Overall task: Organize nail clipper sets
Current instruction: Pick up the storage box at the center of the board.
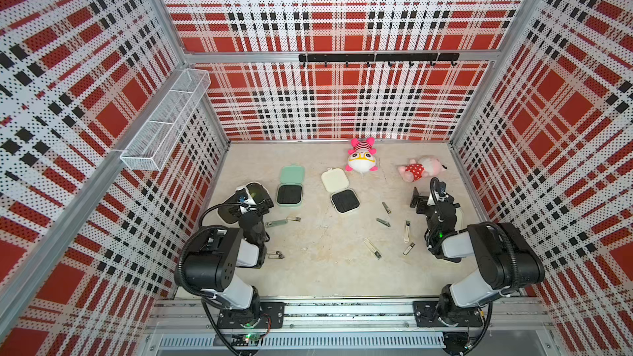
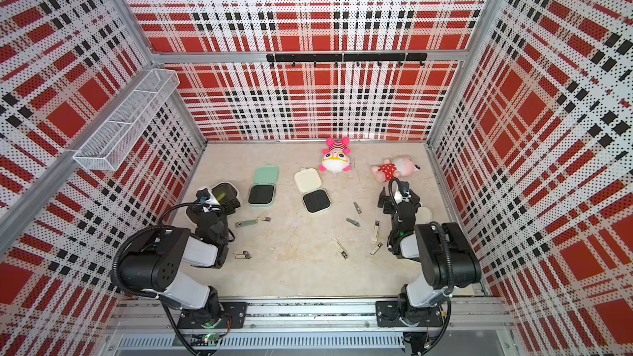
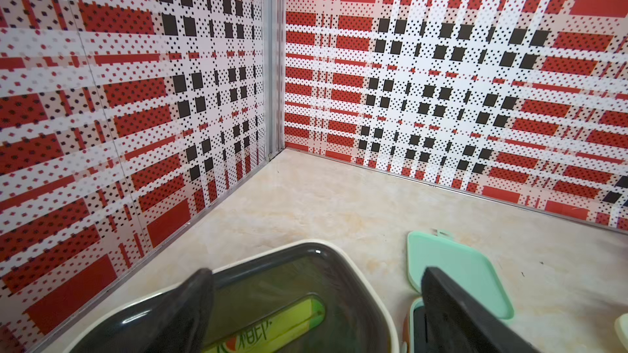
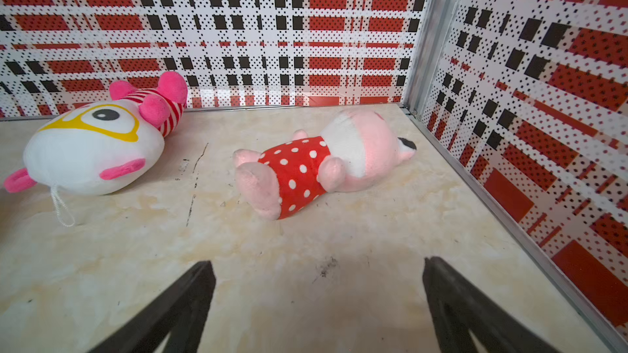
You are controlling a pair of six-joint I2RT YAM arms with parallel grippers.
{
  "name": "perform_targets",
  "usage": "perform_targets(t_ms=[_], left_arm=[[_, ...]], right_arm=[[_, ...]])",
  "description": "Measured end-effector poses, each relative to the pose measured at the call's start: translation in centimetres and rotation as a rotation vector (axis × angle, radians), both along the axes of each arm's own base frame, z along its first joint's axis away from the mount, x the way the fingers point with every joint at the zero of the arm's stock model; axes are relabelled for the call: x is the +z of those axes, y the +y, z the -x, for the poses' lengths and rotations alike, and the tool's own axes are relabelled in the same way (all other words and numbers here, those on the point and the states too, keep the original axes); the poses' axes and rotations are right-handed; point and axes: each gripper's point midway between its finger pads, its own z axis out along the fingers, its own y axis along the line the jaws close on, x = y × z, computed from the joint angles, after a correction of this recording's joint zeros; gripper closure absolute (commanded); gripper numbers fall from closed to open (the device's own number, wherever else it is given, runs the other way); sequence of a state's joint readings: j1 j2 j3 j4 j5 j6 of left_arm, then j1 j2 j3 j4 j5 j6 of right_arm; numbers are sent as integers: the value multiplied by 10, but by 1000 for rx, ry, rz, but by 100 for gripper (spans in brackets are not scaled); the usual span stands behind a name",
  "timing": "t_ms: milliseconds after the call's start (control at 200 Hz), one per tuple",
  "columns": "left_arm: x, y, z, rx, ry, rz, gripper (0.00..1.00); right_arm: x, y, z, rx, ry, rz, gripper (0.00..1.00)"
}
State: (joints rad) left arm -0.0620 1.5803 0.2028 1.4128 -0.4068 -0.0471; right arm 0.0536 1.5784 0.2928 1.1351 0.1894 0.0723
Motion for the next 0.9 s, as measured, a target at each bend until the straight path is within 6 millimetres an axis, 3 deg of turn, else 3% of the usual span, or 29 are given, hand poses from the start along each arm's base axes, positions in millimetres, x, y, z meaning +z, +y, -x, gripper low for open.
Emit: perform_targets(t_ms=[902], left_arm=[[0,1,-1,-21,-1,3,2]], right_arm=[[0,6,-1,37,1,-1,0]])
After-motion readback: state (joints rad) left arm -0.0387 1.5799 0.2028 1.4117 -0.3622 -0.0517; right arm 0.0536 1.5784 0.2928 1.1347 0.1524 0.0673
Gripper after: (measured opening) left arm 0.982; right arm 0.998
